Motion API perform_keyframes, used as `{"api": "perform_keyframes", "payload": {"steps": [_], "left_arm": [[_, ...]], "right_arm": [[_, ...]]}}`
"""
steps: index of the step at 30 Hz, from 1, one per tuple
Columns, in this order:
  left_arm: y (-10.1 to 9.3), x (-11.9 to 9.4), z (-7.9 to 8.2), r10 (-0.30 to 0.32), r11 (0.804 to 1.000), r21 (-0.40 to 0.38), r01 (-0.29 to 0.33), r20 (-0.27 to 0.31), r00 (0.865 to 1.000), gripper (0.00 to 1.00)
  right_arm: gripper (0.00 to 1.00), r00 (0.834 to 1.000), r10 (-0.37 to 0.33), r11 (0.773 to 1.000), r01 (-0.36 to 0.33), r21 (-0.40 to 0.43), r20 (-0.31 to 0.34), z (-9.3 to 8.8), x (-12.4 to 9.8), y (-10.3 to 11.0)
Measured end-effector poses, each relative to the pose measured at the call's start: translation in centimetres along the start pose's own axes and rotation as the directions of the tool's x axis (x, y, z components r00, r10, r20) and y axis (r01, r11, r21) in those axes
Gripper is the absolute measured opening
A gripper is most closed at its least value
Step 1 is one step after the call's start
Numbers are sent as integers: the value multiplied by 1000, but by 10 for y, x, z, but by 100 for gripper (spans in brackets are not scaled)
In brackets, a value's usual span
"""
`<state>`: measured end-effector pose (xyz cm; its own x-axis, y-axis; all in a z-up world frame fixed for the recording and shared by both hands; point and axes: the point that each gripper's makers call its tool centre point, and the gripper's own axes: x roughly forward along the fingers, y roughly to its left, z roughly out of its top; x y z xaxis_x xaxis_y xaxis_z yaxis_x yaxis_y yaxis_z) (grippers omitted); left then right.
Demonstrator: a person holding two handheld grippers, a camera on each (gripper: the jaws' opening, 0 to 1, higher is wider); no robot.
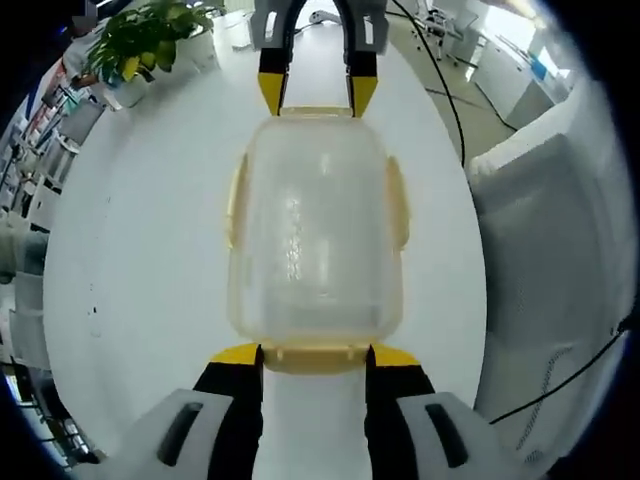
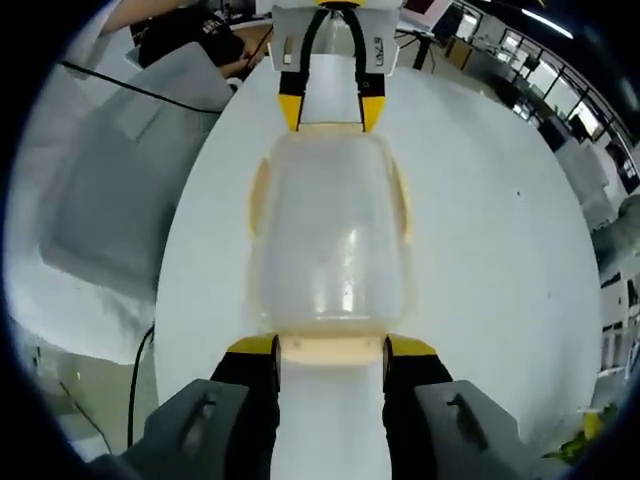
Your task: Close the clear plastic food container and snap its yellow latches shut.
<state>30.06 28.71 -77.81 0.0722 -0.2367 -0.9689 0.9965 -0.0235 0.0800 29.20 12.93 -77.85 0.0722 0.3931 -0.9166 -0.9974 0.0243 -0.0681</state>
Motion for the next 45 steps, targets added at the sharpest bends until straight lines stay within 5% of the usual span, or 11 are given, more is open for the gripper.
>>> {"api": "perform_keyframes", "payload": {"steps": [19, 45], "left_arm": [[-7, 6, 13, -18, 999, 30, 19, -38, 999, 33], [-6, 15, 13, -3, 996, 84, 8, -59, 998, 34]], "right_arm": [[36, 999, 30, 998, -31, 48, 23, -19, 1, 13], [36, 999, 38, 995, -41, 86, 36, -23, 4, 14]]}}
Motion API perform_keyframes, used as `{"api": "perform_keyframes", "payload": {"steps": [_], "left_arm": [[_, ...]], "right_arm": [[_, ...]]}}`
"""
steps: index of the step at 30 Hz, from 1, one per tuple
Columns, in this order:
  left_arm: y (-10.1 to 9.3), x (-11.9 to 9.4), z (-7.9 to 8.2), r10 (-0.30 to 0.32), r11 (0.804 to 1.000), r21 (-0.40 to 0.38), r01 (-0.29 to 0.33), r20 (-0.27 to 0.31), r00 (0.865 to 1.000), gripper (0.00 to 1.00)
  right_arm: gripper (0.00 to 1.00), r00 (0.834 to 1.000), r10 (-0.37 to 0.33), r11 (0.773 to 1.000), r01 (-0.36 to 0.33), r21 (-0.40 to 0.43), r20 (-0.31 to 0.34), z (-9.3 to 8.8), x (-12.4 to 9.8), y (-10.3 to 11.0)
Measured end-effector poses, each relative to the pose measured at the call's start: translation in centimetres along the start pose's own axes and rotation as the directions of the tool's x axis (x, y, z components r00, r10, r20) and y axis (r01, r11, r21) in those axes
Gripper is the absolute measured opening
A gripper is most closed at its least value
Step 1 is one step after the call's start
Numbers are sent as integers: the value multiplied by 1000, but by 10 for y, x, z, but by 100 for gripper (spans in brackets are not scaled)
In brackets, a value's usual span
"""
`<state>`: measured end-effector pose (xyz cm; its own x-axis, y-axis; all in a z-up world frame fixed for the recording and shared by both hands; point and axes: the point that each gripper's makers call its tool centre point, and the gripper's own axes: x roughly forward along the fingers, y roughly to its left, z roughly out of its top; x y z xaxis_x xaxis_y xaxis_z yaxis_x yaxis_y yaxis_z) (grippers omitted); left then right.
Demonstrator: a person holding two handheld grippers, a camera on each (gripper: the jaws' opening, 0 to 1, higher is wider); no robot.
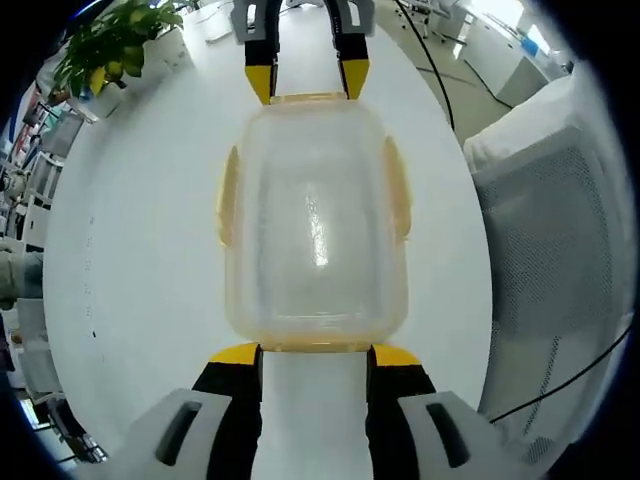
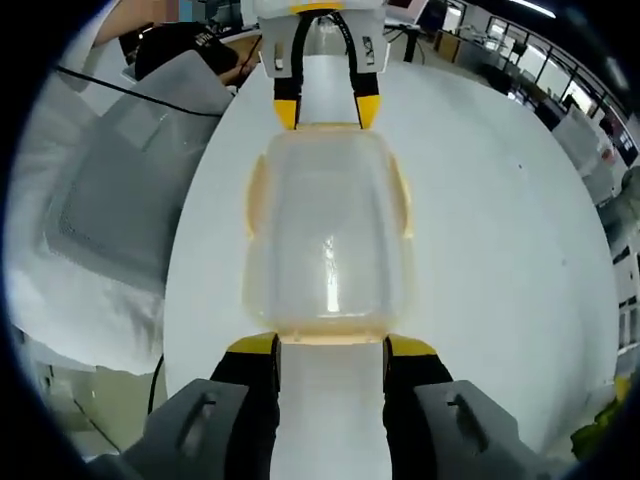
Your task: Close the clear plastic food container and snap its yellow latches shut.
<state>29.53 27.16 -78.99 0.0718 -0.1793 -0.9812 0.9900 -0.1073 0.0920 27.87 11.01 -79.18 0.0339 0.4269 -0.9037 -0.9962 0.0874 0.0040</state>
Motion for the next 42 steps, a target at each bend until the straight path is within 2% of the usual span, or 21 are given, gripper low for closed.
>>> {"api": "perform_keyframes", "payload": {"steps": [3, 6, 9, 13, 17, 19, 22, 24, 25, 26, 27, 29, 30, 31, 33, 34, 36, 37, 40, 41, 42], "left_arm": [[1, 2, -5, 26, 999, 38, -25, -20, 999, 31], [0, 6, -16, 16, 1000, 22, -15, -57, 998, 28], [-7, 9, -26, -17, 994, -106, 11, -53, 998, 35], [-5, 8, -40, -5, 982, -189, -5, -55, 998, 38], [2, 2, -44, 49, 952, -302, -47, -2, 999, 34], [4, -5, -43, 67, 926, -374, -45, 47, 997, 34], [2, -13, -50, 65, 874, -485, -31, 53, 997, 35], [-5, -16, -49, 40, 817, -577, 16, 85, 996, 34], [-7, -18, -50, 39, 762, -647, 32, 95, 995, 34], [-6, -19, -50, 45, 722, -690, 41, 107, 993, 34], [-4, -22, -52, 56, 649, -760, 43, 104, 993, 34], [-1, -25, -49, 71, 559, -825, 80, 143, 987, 34], [2, -28, -47, 85, 438, -892, 112, 165, 983, 34], [3, -31, -37, 84, 343, -919, 195, 237, 968, 34], [4, -36, -23, 90, 172, -936, 306, 324, 942, 34], [5, -39, -13, 105, 96, -921, 377, 386, 916, 35], [9, -39, -4, 140, 45, -901, 431, 433, 891, 35], [10, -39, -3, 142, 45, -899, 437, 438, 888, 35], [10, -30, -6, 156, 22, -917, 398, 397, 905, 35], [9, -28, -6, 153, 22, -919, 394, 392, 907, 35], [6, -24, -5, 141, 0, -922, 388, 384, 912, 35]], "right_arm": [[36, 1000, 5, 1000, -5, 25, 13, -1, 0, 0], [35, 1000, 10, 1000, -11, 29, 19, -3, 1, 1], [24, 996, 65, 998, -63, 31, -64, -24, 8, 12], [48, 993, 67, 993, -57, 101, -100, -41, 14, 13], [42, 991, 17, 992, -1, 127, -131, -57, 11, 2], [40, 993, 4, 986, 16, 165, -117, -60, 5, -2], [41, 996, -10, 971, 30, 239, -86, -59, -2, -5], [41, 995, -47, 968, 68, 242, -93, -62, -10, -14], [41, 991, -81, 960, 107, 260, -107, -65, -15, -20], [39, 988, -96, 951, 127, 282, -122, -68, -19, -22], [36, 987, -98, 941, 134, 312, -129, -69, -23, -23], [35, 985, -86, 913, 138, 383, -150, -70, -27, -21], [36, 987, -69, 889, 127, 440, -145, -68, -28, -18], [38, 990, -59, 868, 116, 483, -131, -65, -28, -16], [37, 997, -28, 797, 64, 601, -68, -52, -30, -12], [34, 1000, 7, 747, -8, 665, 5, -39, -31, -7], [24, 990, 62, 671, -133, 729, 124, -19, -35, 1], [20, 985, 67, 652, -164, 740, 159, -12, -37, 3], [21, 966, 40, 573, -232, 786, 256, 5, -38, -2], [25, 961, 30, 532, -249, 810, 275, 8, -37, -3], [31, 955, 16, 466, -270, 843, 297, 12, -35, -4]]}}
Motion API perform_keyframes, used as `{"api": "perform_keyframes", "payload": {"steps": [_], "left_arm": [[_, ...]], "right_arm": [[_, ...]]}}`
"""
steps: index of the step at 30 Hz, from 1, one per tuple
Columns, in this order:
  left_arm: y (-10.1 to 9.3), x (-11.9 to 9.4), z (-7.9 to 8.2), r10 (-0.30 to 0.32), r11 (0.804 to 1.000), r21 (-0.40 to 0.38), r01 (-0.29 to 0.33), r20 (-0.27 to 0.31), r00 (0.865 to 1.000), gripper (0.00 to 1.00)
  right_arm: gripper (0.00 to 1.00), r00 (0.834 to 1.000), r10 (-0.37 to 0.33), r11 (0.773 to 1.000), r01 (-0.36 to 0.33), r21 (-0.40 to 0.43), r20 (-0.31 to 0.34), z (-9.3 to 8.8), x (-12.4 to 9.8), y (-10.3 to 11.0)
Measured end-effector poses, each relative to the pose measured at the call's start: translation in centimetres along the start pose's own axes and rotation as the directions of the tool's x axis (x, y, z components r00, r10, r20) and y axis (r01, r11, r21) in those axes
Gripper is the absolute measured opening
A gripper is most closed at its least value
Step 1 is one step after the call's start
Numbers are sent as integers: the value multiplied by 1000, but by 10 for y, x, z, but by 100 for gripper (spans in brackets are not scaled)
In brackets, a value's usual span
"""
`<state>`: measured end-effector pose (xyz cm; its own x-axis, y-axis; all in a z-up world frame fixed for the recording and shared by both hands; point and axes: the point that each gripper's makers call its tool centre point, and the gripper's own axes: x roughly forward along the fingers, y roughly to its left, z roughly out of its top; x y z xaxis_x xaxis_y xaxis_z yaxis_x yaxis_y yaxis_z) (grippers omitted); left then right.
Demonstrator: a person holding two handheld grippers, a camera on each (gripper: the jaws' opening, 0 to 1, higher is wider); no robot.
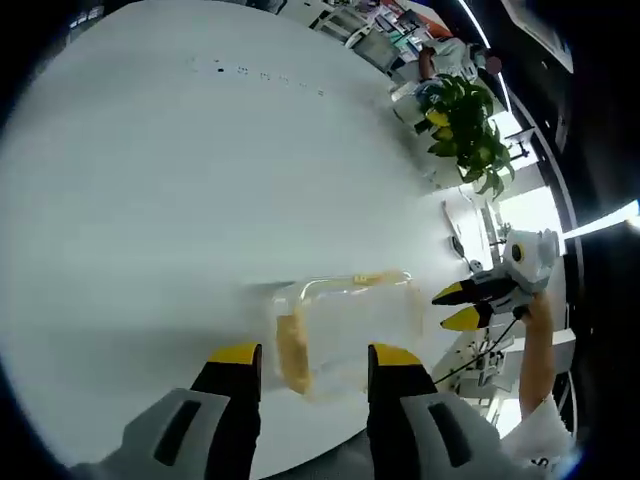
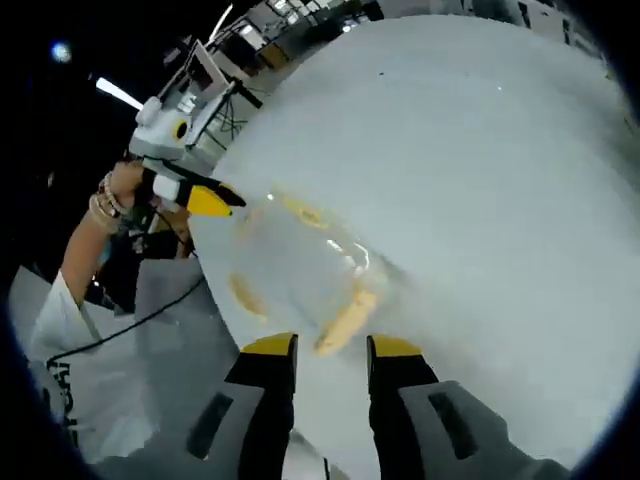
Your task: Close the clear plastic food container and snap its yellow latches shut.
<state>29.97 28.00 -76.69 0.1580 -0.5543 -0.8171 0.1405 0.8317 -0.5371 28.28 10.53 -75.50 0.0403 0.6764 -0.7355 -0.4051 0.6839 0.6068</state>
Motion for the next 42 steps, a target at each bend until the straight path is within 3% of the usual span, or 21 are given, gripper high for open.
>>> {"api": "perform_keyframes", "payload": {"steps": [3, 6, 9, 12, 17, 20, 27, 42], "left_arm": [[0, 6, -13, 10, 998, -58, -13, -54, 998, 36], [-4, 9, -15, 15, 999, -41, -18, -66, 998, 35], [-5, 10, -7, 21, 1000, -21, -22, -43, 999, 34], [-2, 11, 0, 40, 999, -15, -40, -18, 999, 33], [-2, 16, -2, 44, 999, -22, -45, -39, 998, 30], [2, 18, -5, 67, 997, 30, -65, -55, 996, 28], [0, 21, -10, 68, 996, 58, -62, -92, 993, 25], [0, 21, -9, 69, 998, 17, -68, -95, 993, 22]], "right_arm": [[38, 998, 57, 989, -61, 136, 26, 2, 7, 6], [26, 995, 84, 969, -95, 229, 58, 2, 12, 10], [19, 999, 29, 981, -32, 192, 19, -3, 15, -2], [22, 1000, 18, 980, -18, 199, 4, -6, 19, -3], [21, 999, -14, 986, 20, 166, -36, -11, 25, -4], [20, 998, -28, 988, 37, 151, -58, -11, 30, -10], [21, 997, -24, 988, 35, 149, -77, -11, 31, -9], [19, 997, -1, 993, 11, 119, -80, -14, 32, -6]]}}
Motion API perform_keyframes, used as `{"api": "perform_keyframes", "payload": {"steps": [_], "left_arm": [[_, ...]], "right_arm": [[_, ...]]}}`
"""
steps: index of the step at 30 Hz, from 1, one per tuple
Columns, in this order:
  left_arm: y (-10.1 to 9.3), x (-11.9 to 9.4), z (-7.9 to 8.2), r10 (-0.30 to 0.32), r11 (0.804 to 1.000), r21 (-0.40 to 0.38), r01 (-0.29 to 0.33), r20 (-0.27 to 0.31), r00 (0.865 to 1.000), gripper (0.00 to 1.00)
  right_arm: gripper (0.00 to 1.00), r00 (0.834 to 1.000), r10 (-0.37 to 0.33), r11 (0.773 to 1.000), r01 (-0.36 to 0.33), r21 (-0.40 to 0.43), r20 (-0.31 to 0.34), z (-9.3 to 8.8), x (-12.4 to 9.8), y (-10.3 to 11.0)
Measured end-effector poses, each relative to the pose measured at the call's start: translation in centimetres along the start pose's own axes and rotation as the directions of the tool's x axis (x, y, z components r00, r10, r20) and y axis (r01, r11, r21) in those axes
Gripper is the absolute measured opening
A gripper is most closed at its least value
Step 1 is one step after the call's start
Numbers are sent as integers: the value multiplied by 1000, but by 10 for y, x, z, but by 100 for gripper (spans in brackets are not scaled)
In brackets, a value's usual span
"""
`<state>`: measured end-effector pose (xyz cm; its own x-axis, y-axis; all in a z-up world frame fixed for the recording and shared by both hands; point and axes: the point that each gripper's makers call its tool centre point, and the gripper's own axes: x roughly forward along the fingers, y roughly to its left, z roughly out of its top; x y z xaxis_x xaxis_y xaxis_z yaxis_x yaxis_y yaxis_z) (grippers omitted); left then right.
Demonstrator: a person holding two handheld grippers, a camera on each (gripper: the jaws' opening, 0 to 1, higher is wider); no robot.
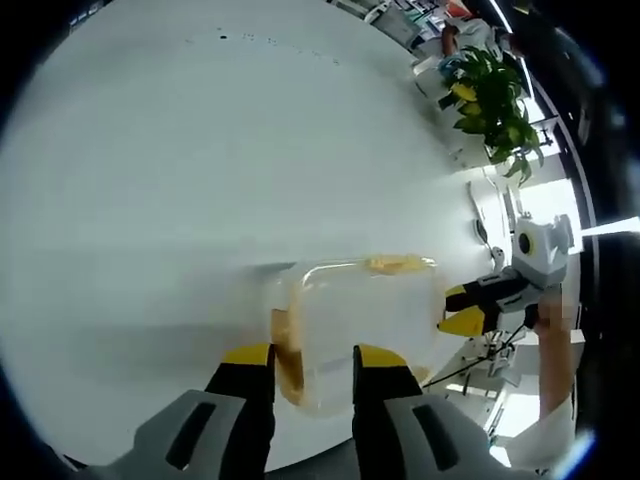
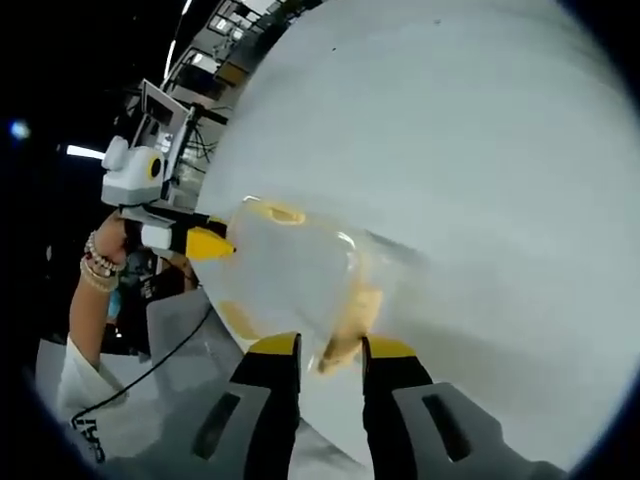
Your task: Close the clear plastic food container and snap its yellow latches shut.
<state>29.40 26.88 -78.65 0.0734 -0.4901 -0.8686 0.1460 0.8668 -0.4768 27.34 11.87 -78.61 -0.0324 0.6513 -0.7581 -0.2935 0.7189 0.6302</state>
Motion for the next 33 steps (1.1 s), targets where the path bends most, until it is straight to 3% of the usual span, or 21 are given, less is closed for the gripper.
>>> {"api": "perform_keyframes", "payload": {"steps": [10, 11, 12, 15, 22, 33], "left_arm": [[-1, 1, 0, -29, 999, -24, 29, 17, 999, 20], [-5, 3, 3, -59, 998, -21, 59, 30, 998, 19], [-3, 2, 1, -52, 997, -53, 53, 20, 998, 19], [-3, 2, 3, -60, 998, -33, 61, 32, 998, 19], [-3, 1, 2, -63, 997, -29, 65, 39, 997, 19], [-2, 0, 0, -71, 997, -33, 73, 57, 996, 20]], "right_arm": [[18, 1000, 11, 1000, -10, 24, -17, -1, 0, 1], [17, 997, 55, 995, -51, 80, -46, -8, 2, 9], [17, 998, 49, 993, -45, 110, -30, -7, 5, 5], [17, 999, 38, 997, -36, 72, -29, -7, 5, 4], [18, 998, 32, 998, -29, 60, -46, -4, 8, 5], [19, 999, 30, 998, -29, 52, -21, 0, 6, 5]]}}
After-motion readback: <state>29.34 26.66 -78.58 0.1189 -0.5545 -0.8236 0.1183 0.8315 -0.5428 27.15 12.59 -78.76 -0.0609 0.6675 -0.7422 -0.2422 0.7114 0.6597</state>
